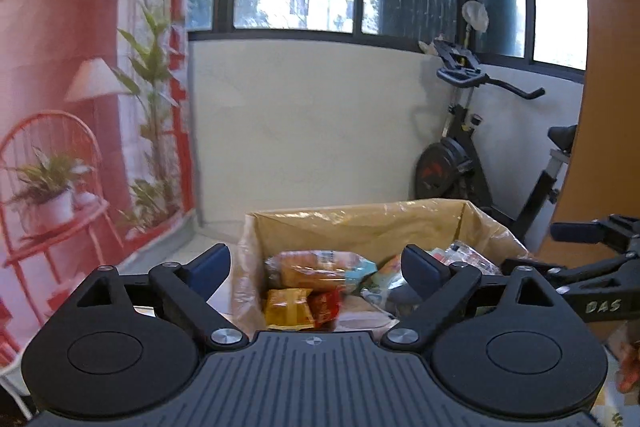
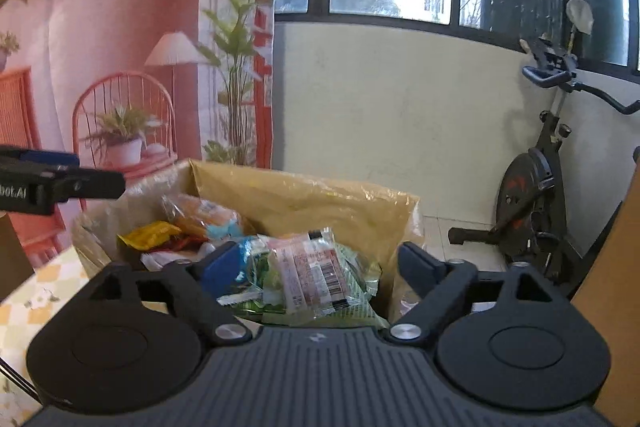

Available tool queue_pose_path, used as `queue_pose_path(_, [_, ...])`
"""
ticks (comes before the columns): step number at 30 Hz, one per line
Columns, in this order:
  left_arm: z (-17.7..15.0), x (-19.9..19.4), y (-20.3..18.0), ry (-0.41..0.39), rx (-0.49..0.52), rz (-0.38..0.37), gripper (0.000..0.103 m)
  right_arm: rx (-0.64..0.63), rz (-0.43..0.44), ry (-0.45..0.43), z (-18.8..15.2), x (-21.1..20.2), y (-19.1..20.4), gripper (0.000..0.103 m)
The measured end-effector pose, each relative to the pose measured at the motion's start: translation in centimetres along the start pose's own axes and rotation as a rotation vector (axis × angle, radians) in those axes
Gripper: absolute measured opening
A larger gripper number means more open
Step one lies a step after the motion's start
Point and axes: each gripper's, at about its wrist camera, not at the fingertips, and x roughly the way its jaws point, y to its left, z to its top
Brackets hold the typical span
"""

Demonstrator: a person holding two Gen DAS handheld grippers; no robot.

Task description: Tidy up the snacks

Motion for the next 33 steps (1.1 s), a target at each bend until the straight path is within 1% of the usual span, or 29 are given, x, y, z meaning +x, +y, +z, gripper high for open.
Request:
queue_pose_path(4, [0.3, -2.9, -0.8, -0.033, 0.045, 0.076, 0.095, 0.032, -0.002, -0.031, 0.5, -2.6, 0.2, 0.096])
queue_pose_path(7, [0.5, -5.3, -1.3, -0.051, 0.068, 0.109, 0.095, 0.057, -0.016, -0.055, 0.6, -4.8, 0.6, 0.098])
queue_pose_path(12, [0.5, -9.9, -1.7, -0.094, 0.059, 0.1, 0.095, 0.093, -0.055, -0.074, 0.6, -8.6, 1.8, 0.101])
queue_pose_path(14, [0.4, -11.9, -1.9, -0.112, 0.055, 0.105, 0.095, 0.095, -0.051, -0.097, 0.3, -10.4, 2.5, 0.103])
queue_pose_path(19, [0.2, -16.6, -2.5, -0.145, 0.04, 0.1, 0.095, 0.125, -0.035, -0.145, -0.2, -15.3, 3.7, 0.103])
queue_pose_path(22, [0.0, -19.0, -2.8, -0.153, 0.022, 0.113, 0.095, 0.132, -0.046, -0.169, -0.4, -18.3, 4.4, 0.103])
queue_pose_path(26, [-0.1, -22.2, -3.1, -0.17, 0.013, 0.124, 0.095, 0.123, -0.084, -0.185, -0.5, -21.8, 5.4, 0.103])
queue_pose_path(30, [0.2, -24.7, -3.3, -0.197, 0.01, 0.125, 0.095, 0.141, -0.072, -0.215, -0.5, -25.0, 6.1, 0.103])
queue_pose_path(33, [0.3, -26.3, -3.5, -0.217, 0.002, 0.115, 0.095, 0.149, -0.079, -0.229, -0.6, -26.8, 6.6, 0.103])
